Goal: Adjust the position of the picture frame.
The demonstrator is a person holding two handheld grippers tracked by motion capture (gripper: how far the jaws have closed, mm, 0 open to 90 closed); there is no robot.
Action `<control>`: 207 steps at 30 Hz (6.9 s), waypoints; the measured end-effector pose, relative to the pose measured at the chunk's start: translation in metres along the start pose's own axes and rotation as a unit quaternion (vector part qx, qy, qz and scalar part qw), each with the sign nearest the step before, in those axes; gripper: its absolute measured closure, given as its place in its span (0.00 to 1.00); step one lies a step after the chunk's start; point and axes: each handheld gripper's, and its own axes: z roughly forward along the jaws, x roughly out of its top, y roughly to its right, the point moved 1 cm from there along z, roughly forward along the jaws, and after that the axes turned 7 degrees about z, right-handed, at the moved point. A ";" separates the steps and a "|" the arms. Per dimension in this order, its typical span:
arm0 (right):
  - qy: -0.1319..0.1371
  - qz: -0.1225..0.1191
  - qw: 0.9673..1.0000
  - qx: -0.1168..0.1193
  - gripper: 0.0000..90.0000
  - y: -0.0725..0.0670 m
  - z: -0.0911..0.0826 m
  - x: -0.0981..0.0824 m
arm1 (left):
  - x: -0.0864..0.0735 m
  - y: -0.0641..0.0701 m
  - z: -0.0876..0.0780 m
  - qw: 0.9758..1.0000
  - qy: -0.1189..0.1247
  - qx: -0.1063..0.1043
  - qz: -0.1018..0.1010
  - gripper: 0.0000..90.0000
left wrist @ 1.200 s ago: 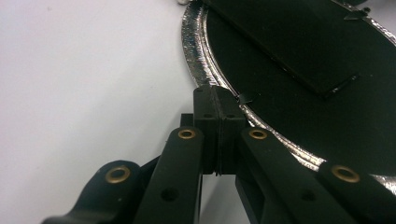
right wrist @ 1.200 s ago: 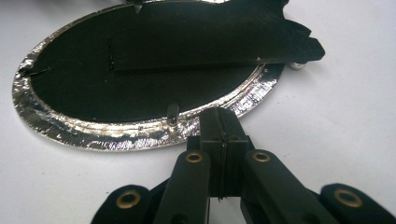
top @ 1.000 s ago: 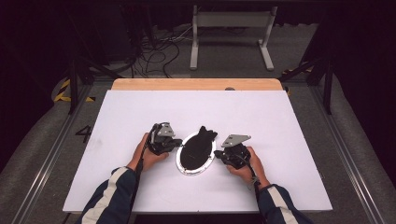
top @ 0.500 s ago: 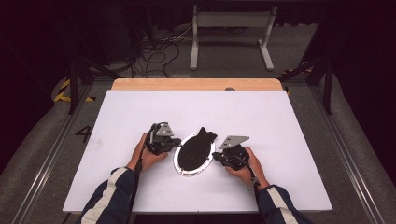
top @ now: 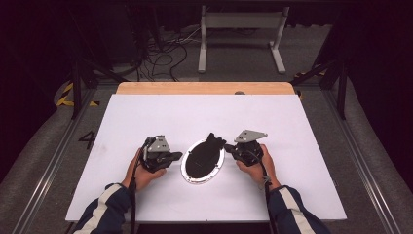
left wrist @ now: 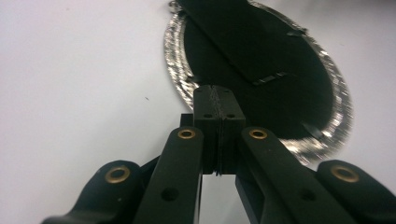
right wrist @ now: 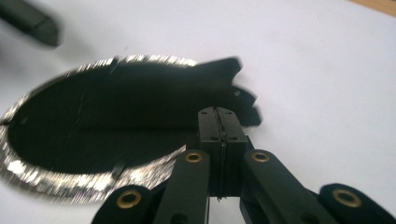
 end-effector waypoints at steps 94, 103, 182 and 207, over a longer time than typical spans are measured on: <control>-0.102 -0.078 0.991 0.041 1.00 0.037 0.037 0.014 | -0.006 0.060 0.011 0.996 -0.050 -0.052 0.052 1.00; -0.095 -0.064 0.991 0.064 1.00 0.040 0.021 0.001 | -0.008 0.052 0.009 0.997 -0.053 -0.038 0.051 1.00; -0.079 -0.030 0.996 0.005 1.00 -0.016 -0.042 -0.054 | 0.009 -0.001 0.044 0.999 -0.033 0.014 0.024 1.00; -0.082 -0.051 0.995 -0.002 1.00 -0.034 -0.045 -0.057 | 0.019 0.018 0.048 0.998 -0.044 0.001 0.055 0.97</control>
